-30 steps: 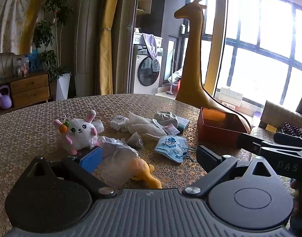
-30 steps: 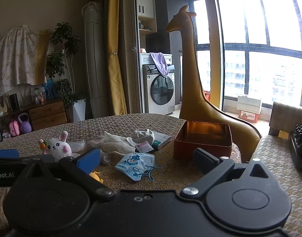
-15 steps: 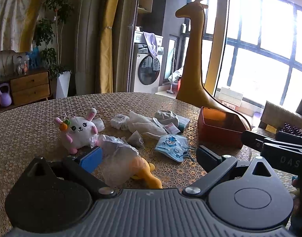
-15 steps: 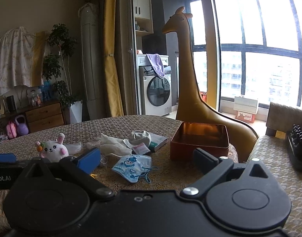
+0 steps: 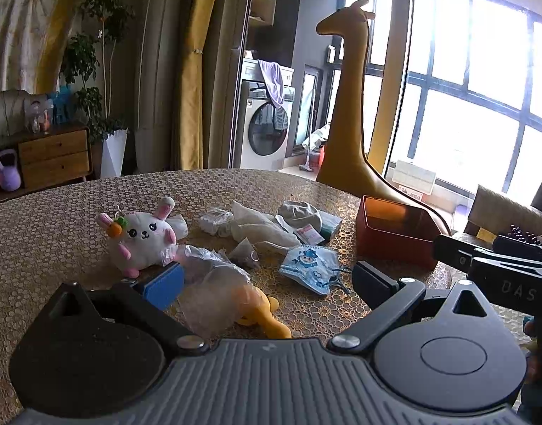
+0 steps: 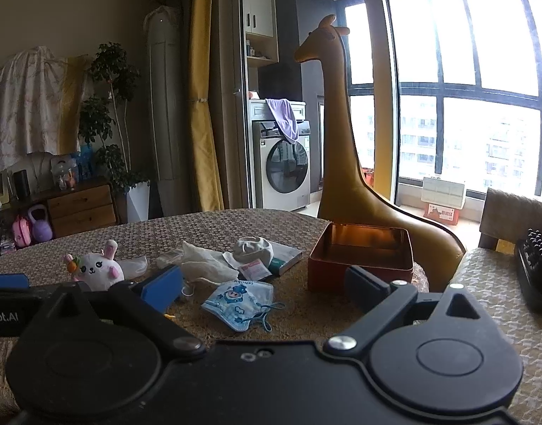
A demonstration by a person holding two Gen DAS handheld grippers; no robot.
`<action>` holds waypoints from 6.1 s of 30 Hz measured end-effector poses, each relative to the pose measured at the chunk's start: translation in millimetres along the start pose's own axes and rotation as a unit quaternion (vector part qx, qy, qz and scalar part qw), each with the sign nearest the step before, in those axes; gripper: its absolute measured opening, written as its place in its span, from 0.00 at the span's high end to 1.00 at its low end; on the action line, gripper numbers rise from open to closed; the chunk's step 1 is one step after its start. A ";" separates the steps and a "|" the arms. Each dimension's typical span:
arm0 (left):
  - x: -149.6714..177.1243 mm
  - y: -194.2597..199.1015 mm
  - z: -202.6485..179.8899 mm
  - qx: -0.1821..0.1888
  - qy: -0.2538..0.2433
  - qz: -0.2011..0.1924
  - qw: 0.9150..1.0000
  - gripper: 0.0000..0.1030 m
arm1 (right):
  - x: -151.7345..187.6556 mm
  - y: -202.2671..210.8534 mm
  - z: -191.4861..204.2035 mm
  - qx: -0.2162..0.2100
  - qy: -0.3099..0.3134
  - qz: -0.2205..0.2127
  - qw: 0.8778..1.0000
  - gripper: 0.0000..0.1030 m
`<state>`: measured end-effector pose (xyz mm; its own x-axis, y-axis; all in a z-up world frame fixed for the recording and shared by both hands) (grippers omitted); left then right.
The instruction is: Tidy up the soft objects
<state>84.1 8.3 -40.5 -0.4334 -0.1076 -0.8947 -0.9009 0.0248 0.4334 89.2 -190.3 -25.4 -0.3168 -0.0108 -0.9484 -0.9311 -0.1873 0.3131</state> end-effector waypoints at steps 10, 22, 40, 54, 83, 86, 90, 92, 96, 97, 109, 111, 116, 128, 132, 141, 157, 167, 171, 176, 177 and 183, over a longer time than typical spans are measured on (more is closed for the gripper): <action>-7.1 7.1 2.6 0.003 0.005 -0.024 1.000 0.01 | -7.1 5.1 0.6 -0.001 0.004 -0.028 1.000 0.05; -9.4 11.0 2.8 0.003 0.005 -0.035 0.999 0.01 | -10.3 8.8 1.0 -0.005 0.004 -0.045 0.999 0.05; -7.5 -17.5 14.0 -0.007 0.012 0.002 1.000 0.01 | -3.9 -16.6 2.4 -0.004 0.003 -0.012 1.000 0.05; -3.1 -70.5 26.5 -0.012 0.022 0.059 0.998 0.01 | 6.5 -63.2 7.7 -0.031 0.011 0.039 0.999 0.09; 36.3 -226.1 90.6 -0.110 0.130 0.220 0.961 0.01 | 59.1 -222.5 35.6 -0.081 0.077 0.193 0.975 0.06; 41.2 -233.8 93.2 -0.113 0.146 0.233 0.955 0.01 | 66.8 -235.5 36.5 -0.079 0.073 0.207 0.972 0.06; 44.1 -241.6 93.8 -0.116 0.147 0.236 0.954 0.01 | 76.9 -246.3 38.8 -0.073 0.087 0.213 0.970 0.05; 45.9 -245.1 94.7 -0.116 0.151 0.238 0.952 0.02 | 81.5 -250.0 39.7 -0.073 0.090 0.218 0.969 0.05; 49.0 -247.2 98.1 -0.120 0.159 0.240 0.950 0.05 | 87.3 -253.6 38.6 -0.075 0.086 0.228 0.967 0.11; 48.8 -247.8 98.3 -0.121 0.160 0.240 0.950 0.09 | 87.8 -254.1 38.4 -0.076 0.084 0.229 0.967 0.14; 43.9 -236.0 109.9 -0.116 0.190 0.231 0.947 0.65 | 80.9 -246.8 35.2 -0.074 0.076 0.215 0.971 0.53; 41.8 -233.1 110.7 -0.116 0.187 0.226 0.949 0.69 | 77.4 -244.4 33.5 -0.072 0.075 0.210 0.972 0.59; 34.2 -222.7 105.9 -0.114 0.169 0.212 0.956 0.77 | 68.9 -234.7 27.5 -0.064 0.076 0.193 0.976 0.75; 5.6 -194.2 90.1 -0.101 0.145 0.185 0.967 0.78 | 33.7 -195.4 5.3 -0.072 0.048 0.155 0.984 0.92; -4.7 -184.5 78.0 -0.092 0.119 0.171 0.974 0.86 | 18.4 -179.6 -1.5 -0.080 0.045 0.136 0.986 0.92; -34.5 -170.3 34.1 -0.046 0.104 0.161 0.980 0.86 | -9.6 -158.4 -24.3 -0.086 0.022 0.125 0.988 0.92; -78.0 -211.8 -104.2 0.062 0.017 0.159 0.985 0.86 | -44.1 -160.4 -107.9 -0.028 -0.014 0.096 0.995 0.92; -82.9 -269.1 -181.4 0.103 -0.034 0.168 0.980 0.86 | -37.8 -180.4 -157.4 0.008 -0.025 0.107 0.994 0.92; -78.5 -295.4 -203.3 0.116 -0.043 0.183 0.975 0.86 | -31.5 -194.3 -169.4 0.015 -0.028 0.118 0.992 0.92; -71.5 -330.6 -222.6 0.116 -0.054 0.201 0.971 0.86 | -23.5 -213.6 -179.0 0.018 -0.029 0.135 0.990 0.92; -70.1 -334.5 -226.0 0.114 -0.056 0.202 0.971 0.86 | -23.2 -217.2 -180.6 0.017 -0.030 0.139 0.990 0.91; -64.3 -374.0 -242.4 0.115 -0.056 0.222 0.967 0.86 | -13.0 -244.5 -189.8 0.025 -0.032 0.162 0.986 0.91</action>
<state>454.8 -234.9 -119.0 -0.7671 0.0714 -0.6375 -0.6015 0.2653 0.7535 355.3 -330.8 -99.0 -0.6083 -0.0003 -0.7937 -0.7864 -0.1351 0.6028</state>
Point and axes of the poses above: each gripper's, at about its wrist camera, not at the fingertips, and y roughly against the way its jaws point, z to its left, x to its underside, the point moved 9 cm from there along -y, roughly the way its jaws point
